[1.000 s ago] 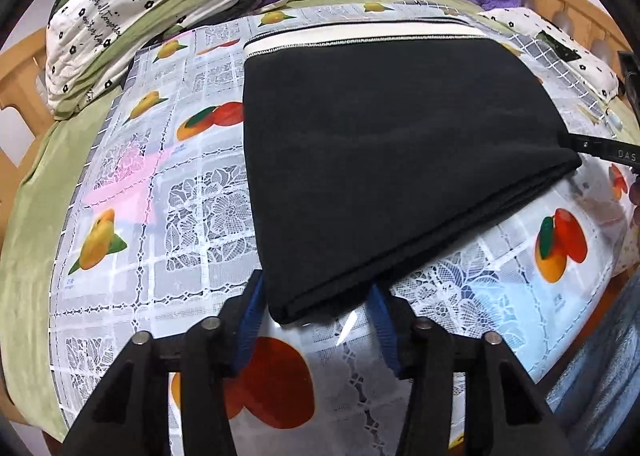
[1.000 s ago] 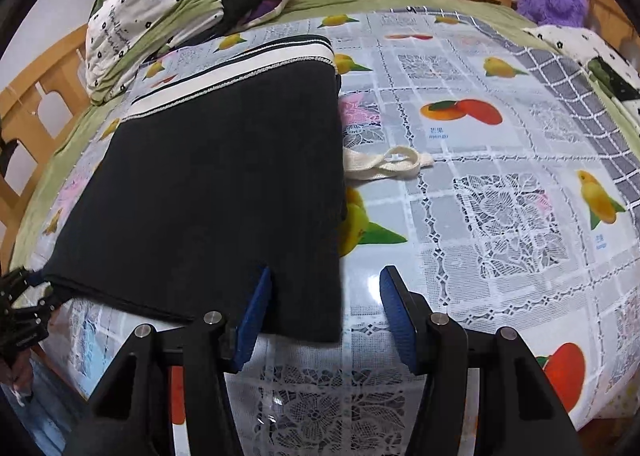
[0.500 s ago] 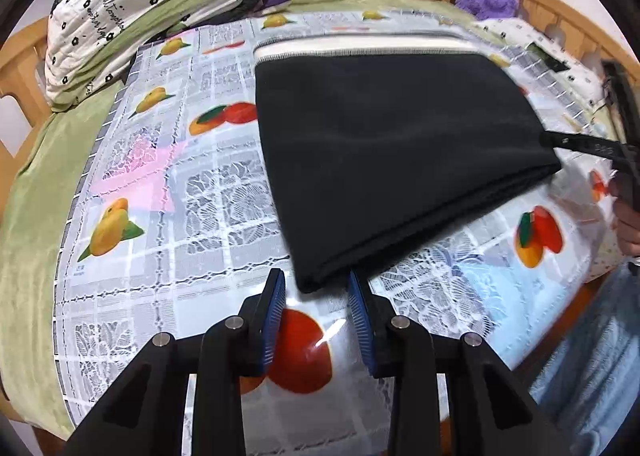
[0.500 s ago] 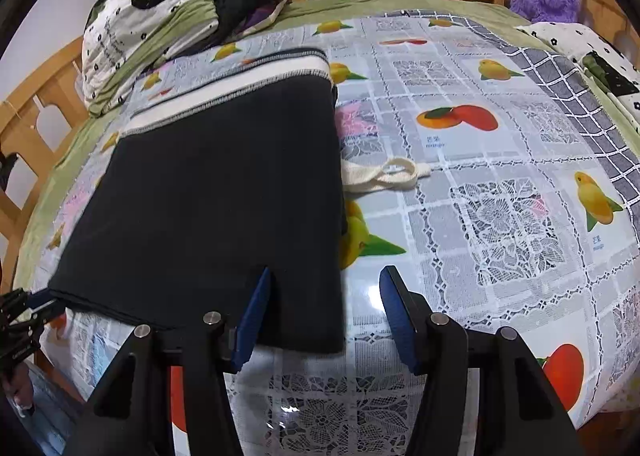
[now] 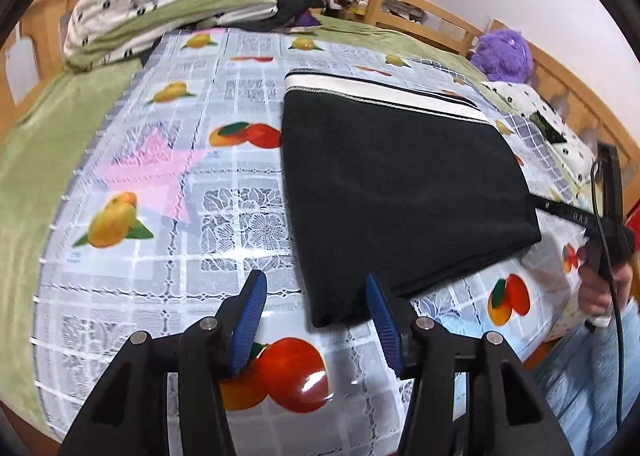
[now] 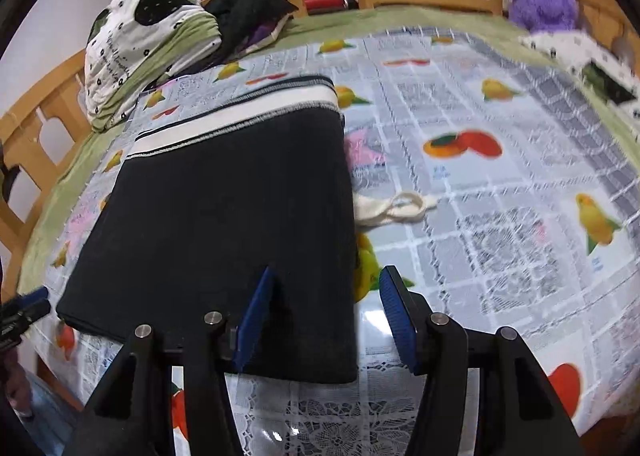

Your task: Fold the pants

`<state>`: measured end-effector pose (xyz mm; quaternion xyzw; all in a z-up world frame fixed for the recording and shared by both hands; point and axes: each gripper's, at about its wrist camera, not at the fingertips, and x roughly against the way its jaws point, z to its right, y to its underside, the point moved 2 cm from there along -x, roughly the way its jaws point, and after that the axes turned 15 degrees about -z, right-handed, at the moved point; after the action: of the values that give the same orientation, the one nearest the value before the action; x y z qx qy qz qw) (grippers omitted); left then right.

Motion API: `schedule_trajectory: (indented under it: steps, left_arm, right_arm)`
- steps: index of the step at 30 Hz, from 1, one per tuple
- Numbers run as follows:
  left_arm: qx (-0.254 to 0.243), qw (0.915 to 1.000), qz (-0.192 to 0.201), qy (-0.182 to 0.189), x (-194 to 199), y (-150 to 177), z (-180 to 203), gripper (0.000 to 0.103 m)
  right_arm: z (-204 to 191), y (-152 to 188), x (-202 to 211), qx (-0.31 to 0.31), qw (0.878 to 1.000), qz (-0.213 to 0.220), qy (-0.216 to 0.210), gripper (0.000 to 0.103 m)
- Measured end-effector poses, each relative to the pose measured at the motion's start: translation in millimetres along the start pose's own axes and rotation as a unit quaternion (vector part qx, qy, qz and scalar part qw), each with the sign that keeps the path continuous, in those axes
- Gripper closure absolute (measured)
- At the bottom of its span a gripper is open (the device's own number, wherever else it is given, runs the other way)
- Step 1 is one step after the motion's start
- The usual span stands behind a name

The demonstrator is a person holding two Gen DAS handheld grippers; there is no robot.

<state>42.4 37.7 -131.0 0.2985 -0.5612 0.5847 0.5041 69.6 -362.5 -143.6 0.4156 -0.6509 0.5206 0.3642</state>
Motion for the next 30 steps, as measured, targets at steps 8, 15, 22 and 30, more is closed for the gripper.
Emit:
schedule_trajectory:
  steps: [8, 15, 22, 30]
  left_arm:
    - [0.074, 0.9939, -0.015, 0.081, -26.8, -29.5, -12.6, 0.054]
    - [0.106, 0.9887, -0.027, 0.103, -50.6, -43.4, -14.2, 0.072]
    - [0.086, 0.9941, 0.016, 0.063, -34.1, -49.4, -7.5, 0.085]
    - [0.025, 0.9992, 0.032, -0.005, -10.5, -63.8, 2.4, 0.060]
  right_arm:
    - [6.2, -25.9, -20.5, -0.036, 0.997, -0.011, -0.064, 0.047]
    - [6.1, -40.7, -35.0, -0.041, 0.994, -0.013, -0.100, 0.040]
    - [0.7, -37.7, -28.6, -0.014, 0.995, 0.007, -0.096, 0.051]
    - [2.7, -55.9, -8.5, -0.001, 0.996, 0.035, -0.078, 0.050]
